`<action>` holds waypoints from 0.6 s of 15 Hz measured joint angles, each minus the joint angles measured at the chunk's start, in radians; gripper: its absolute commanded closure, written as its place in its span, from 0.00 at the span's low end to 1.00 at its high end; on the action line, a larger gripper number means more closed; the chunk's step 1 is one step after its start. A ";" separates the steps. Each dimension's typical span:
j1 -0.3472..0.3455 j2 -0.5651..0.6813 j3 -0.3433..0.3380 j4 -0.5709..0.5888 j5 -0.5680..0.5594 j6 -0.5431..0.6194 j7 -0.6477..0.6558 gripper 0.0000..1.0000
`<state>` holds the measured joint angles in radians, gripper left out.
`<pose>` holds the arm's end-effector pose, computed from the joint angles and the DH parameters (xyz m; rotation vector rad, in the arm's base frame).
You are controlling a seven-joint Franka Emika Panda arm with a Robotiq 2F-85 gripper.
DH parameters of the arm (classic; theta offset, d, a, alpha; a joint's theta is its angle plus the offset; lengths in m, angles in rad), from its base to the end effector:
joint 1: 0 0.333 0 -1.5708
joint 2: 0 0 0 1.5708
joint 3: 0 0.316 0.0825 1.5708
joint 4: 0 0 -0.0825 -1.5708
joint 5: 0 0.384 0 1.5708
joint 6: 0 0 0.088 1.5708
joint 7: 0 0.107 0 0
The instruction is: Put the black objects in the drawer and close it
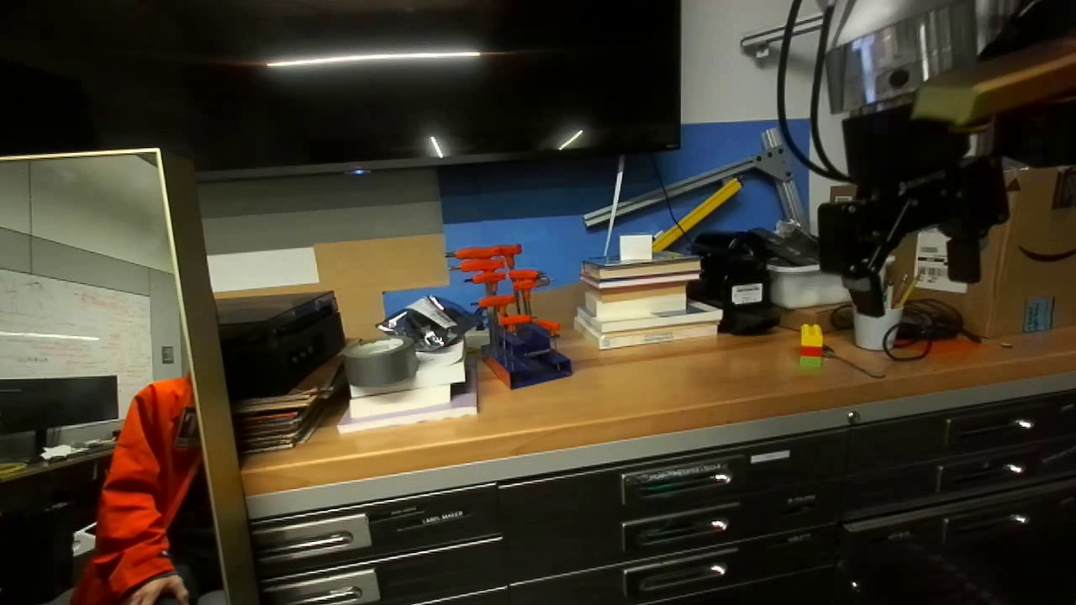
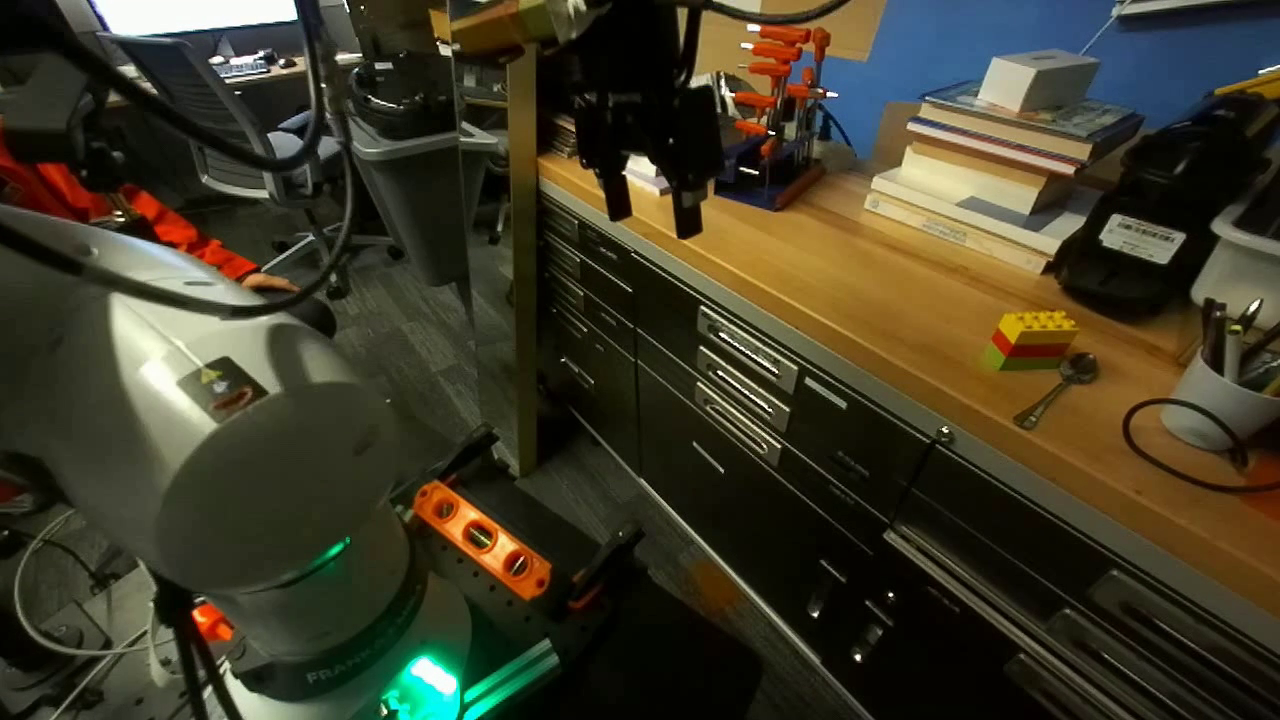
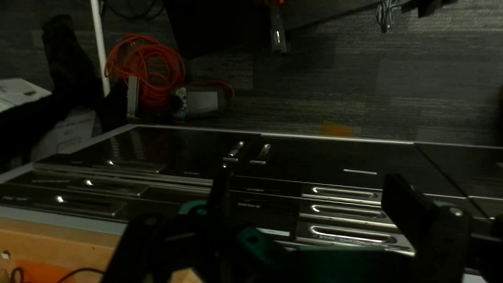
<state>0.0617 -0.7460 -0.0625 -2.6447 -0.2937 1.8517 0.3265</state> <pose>0.3207 -0.0233 0.4663 2.8818 -0.3200 -0.0066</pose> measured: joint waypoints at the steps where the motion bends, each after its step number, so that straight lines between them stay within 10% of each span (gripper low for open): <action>1: 0.000 -0.044 0.001 -0.004 0.015 -0.021 -0.064 0.00; 9: -0.005 -0.154 -0.075 -0.047 0.083 -0.039 -0.381 0.00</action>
<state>0.0568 -0.9000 -0.1375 -2.6915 -0.2111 1.8130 -0.0543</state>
